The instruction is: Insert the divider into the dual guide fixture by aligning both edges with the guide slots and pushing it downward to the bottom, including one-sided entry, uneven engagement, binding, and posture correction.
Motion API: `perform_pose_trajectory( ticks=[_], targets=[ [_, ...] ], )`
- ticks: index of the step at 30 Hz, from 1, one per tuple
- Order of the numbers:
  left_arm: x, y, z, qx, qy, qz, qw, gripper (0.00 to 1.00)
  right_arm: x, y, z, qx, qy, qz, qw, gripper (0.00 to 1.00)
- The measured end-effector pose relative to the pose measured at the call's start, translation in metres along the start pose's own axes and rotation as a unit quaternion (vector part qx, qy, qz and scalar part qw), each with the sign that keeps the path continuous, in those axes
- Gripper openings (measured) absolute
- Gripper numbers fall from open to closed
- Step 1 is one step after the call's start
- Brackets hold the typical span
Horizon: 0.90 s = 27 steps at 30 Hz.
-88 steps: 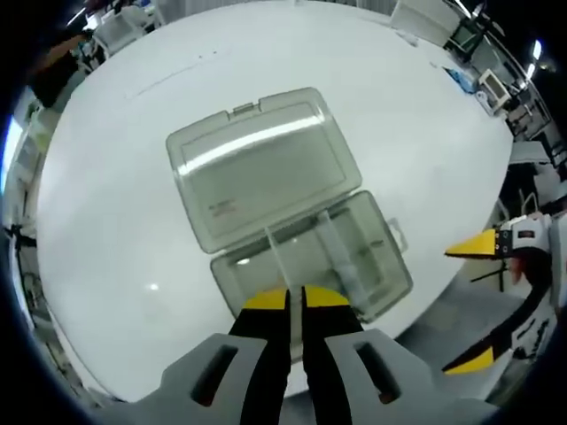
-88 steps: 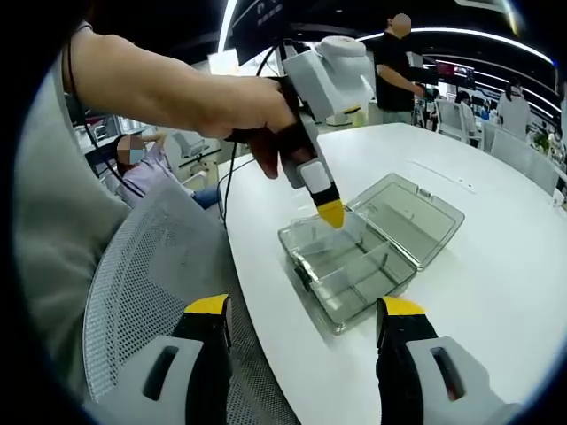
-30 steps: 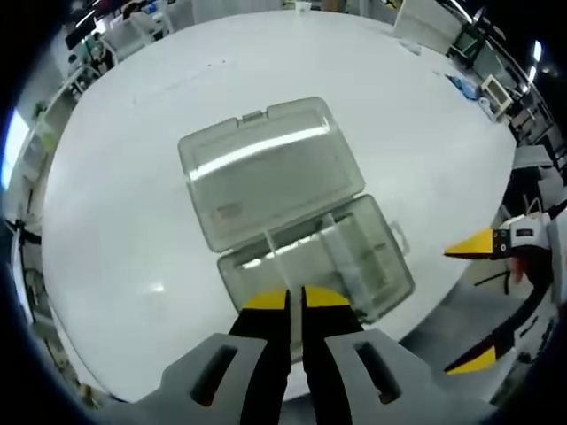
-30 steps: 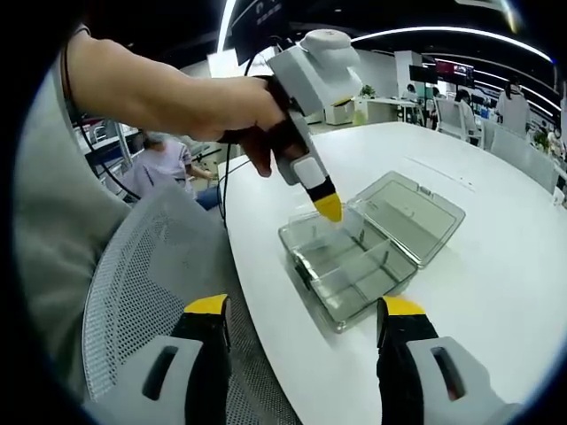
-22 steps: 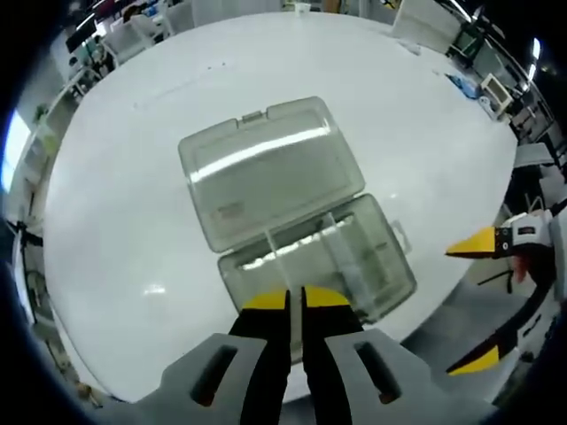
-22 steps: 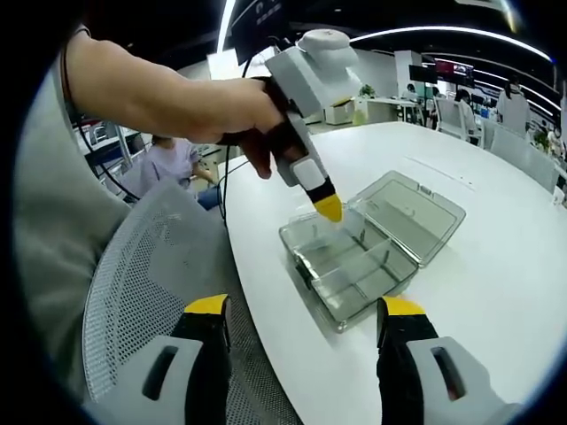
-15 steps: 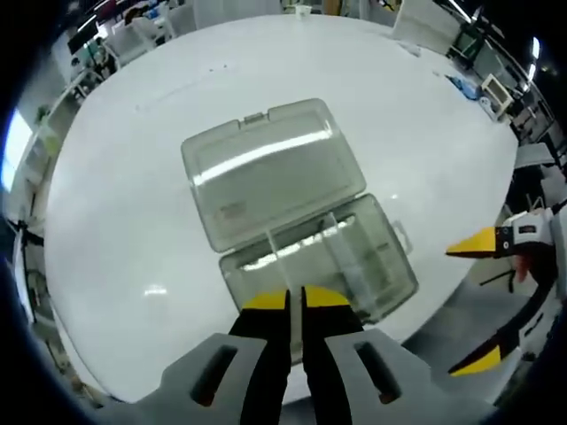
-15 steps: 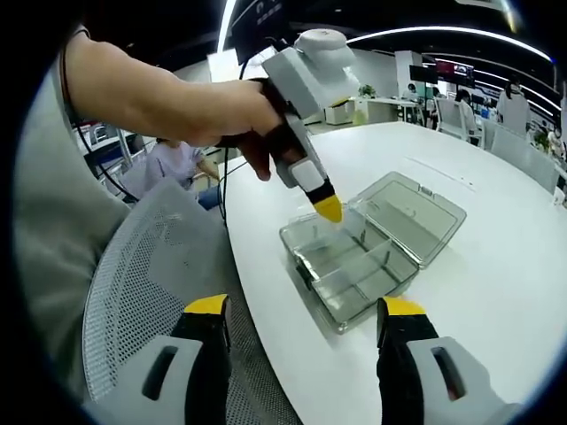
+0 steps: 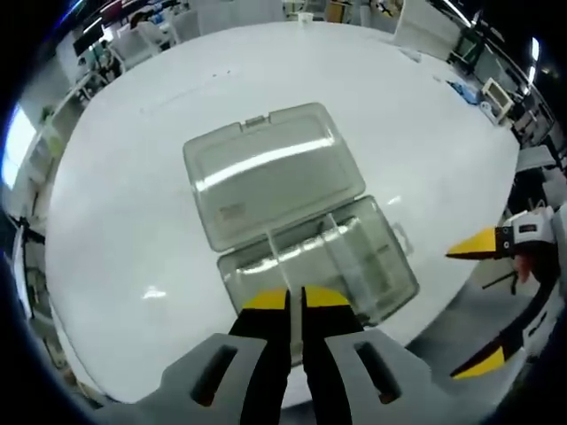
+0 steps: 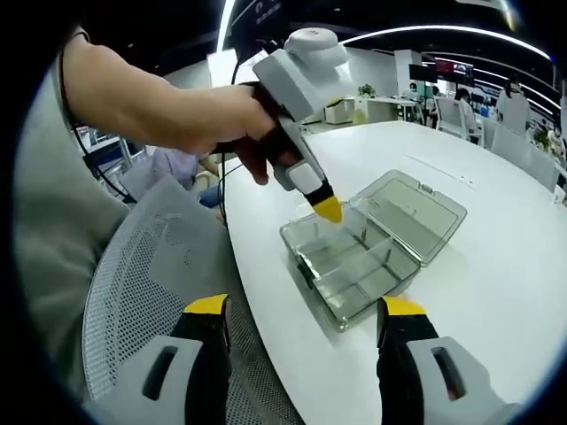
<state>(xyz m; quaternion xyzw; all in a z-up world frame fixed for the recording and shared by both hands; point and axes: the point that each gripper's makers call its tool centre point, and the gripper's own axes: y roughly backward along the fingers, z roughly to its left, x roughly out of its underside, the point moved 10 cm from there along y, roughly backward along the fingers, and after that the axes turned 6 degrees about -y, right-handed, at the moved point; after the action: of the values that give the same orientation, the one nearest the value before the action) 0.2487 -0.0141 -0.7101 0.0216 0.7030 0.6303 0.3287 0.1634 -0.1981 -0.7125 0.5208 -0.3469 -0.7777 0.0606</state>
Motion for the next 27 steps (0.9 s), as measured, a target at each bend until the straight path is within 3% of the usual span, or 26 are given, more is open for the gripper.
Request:
perform_pose_trajectory(
  ticks=[27],
  targets=[
    [0.0049,-0.0083,-0.0016,-0.005,-0.001,-0.004,1.0,0.0,0.0019,-0.0004,-0.0015,0.0,-0.004,0.003,1.0,0.64]
  ],
)
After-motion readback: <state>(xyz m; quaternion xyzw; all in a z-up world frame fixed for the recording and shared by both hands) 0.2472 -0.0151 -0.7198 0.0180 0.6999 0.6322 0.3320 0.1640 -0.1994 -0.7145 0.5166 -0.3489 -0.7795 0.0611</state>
